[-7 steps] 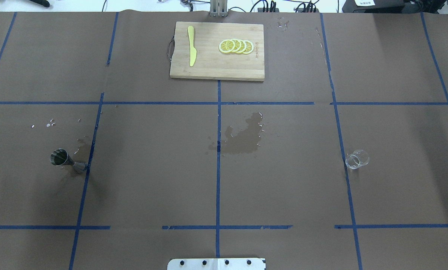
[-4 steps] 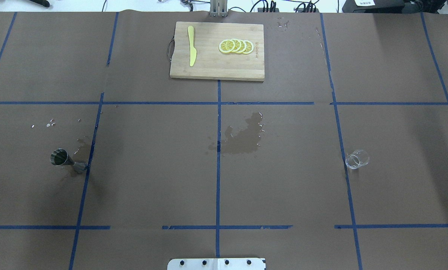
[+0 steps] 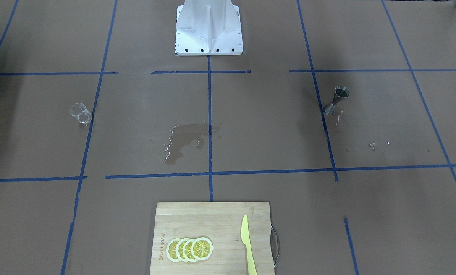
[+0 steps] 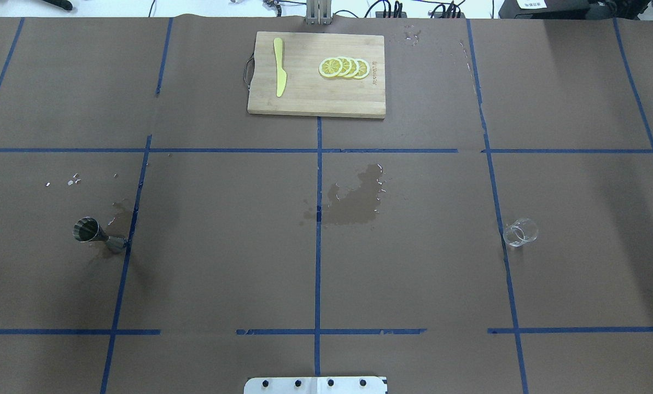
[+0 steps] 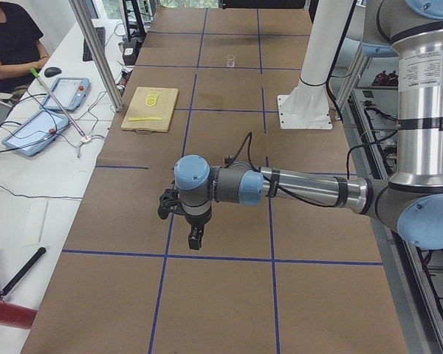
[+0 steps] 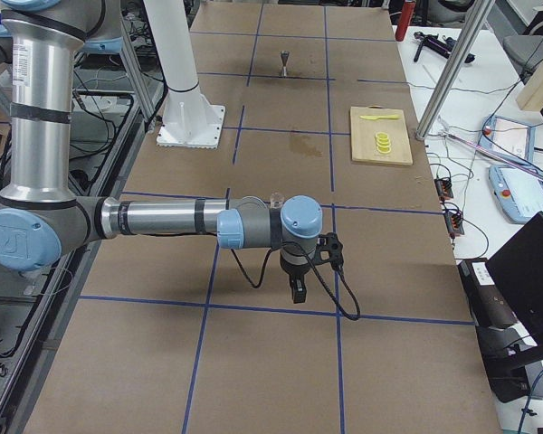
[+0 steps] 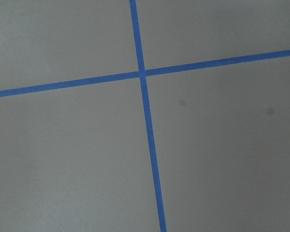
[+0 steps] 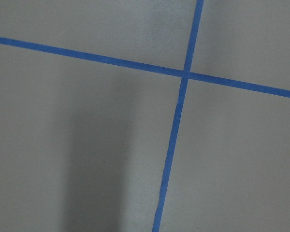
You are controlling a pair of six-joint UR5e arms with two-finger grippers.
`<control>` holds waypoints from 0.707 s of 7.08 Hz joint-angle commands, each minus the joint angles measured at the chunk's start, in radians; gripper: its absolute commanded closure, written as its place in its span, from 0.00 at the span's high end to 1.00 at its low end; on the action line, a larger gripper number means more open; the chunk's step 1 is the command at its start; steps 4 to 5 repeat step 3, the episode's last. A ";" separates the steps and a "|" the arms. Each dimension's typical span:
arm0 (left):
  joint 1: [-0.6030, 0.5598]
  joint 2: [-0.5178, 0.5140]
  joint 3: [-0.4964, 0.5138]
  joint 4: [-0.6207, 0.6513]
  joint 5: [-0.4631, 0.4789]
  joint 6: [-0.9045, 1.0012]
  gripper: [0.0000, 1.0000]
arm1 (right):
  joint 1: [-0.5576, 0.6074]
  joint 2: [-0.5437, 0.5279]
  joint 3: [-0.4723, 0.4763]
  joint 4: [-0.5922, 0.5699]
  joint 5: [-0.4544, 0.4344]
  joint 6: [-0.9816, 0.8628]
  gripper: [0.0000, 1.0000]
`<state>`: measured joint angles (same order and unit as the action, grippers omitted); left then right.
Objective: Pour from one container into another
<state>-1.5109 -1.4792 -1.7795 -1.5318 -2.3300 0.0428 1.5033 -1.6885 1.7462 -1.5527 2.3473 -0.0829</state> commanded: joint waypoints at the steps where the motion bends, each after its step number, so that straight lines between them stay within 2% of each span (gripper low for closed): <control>1: 0.000 -0.006 -0.003 -0.001 -0.002 -0.003 1.00 | -0.027 0.001 0.018 -0.010 -0.035 0.000 1.00; 3: 0.000 -0.012 -0.007 -0.001 -0.002 -0.003 1.00 | -0.028 0.004 0.053 -0.058 -0.025 0.000 1.00; 5: 0.000 -0.012 -0.007 -0.001 -0.002 -0.003 1.00 | -0.028 0.004 0.053 -0.058 -0.025 0.000 1.00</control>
